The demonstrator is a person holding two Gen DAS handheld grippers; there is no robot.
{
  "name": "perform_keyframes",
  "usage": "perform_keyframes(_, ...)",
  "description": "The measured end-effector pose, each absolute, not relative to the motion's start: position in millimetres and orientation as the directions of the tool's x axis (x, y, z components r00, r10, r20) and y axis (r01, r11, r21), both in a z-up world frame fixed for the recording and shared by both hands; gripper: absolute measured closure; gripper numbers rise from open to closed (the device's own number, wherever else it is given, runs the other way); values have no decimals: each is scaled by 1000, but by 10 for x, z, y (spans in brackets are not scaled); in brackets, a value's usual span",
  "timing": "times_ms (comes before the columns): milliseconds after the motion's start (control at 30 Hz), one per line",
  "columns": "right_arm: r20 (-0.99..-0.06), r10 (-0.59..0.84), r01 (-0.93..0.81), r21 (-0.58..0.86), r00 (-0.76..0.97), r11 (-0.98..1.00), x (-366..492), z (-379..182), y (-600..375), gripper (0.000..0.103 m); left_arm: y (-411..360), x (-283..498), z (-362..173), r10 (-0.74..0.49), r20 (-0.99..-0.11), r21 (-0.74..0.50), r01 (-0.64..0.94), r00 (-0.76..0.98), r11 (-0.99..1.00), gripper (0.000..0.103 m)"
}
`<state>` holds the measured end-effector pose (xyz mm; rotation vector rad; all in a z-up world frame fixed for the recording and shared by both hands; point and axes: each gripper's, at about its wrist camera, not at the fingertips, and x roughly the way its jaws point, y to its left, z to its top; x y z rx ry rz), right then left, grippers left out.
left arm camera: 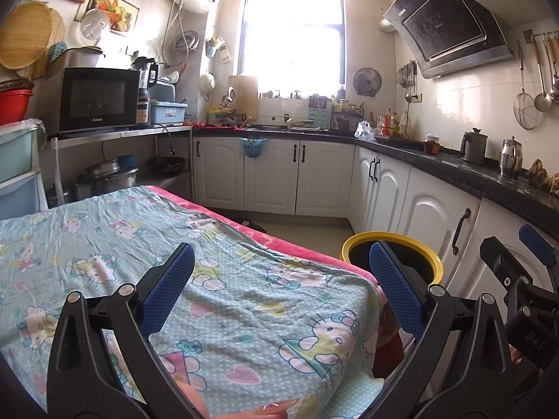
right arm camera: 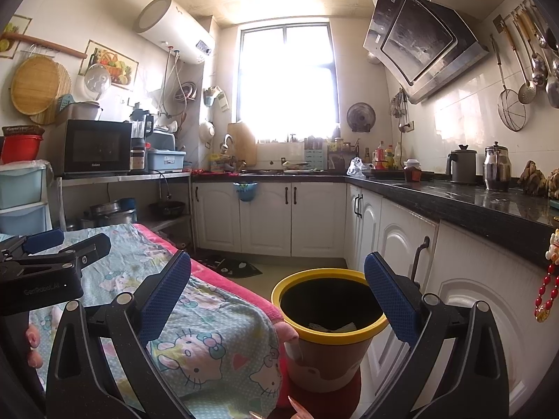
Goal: Collect trash
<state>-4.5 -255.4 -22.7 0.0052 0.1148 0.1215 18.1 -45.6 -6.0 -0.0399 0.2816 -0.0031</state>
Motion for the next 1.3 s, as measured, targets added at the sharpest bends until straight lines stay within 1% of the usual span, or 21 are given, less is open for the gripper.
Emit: perform_keyframes(1300,-116,121,-120,10,986,993,-37,-246,-2595,6,-461,177,-50,-7,-275,-39,-3,961,999,11)
